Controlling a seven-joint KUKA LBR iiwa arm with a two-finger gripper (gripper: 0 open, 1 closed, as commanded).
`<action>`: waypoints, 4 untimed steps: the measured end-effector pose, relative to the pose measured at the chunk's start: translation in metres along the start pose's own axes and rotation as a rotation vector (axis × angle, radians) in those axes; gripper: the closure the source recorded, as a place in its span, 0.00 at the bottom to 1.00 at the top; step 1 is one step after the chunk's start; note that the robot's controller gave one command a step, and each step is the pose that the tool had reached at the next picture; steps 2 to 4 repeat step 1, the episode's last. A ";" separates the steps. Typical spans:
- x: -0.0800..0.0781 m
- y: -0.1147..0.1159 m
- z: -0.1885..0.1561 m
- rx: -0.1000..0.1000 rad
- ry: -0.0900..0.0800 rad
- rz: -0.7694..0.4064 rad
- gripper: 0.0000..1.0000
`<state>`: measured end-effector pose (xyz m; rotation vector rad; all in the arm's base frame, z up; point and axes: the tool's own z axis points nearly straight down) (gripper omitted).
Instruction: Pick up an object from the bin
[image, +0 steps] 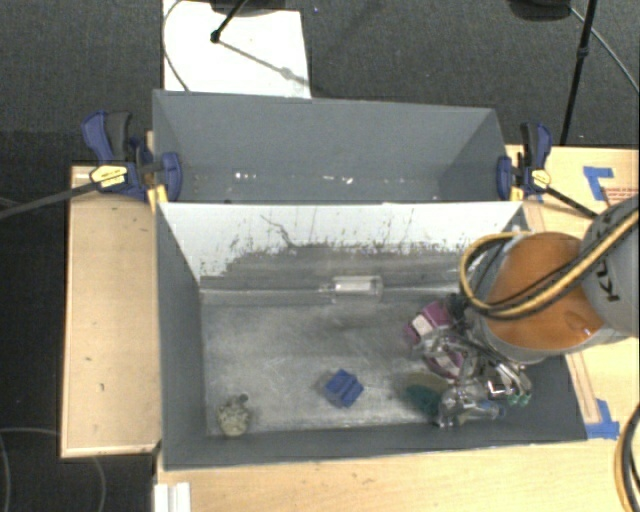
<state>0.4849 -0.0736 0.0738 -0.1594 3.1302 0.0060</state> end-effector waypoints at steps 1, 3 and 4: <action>0.000 0.001 0.000 -0.001 0.001 -0.001 1.00; 0.000 0.001 0.000 -0.001 0.001 -0.001 1.00; 0.000 0.001 0.000 -0.001 0.001 -0.001 1.00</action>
Offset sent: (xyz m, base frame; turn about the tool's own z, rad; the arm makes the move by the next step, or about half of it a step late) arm 0.0000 0.0000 0.0000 0.0000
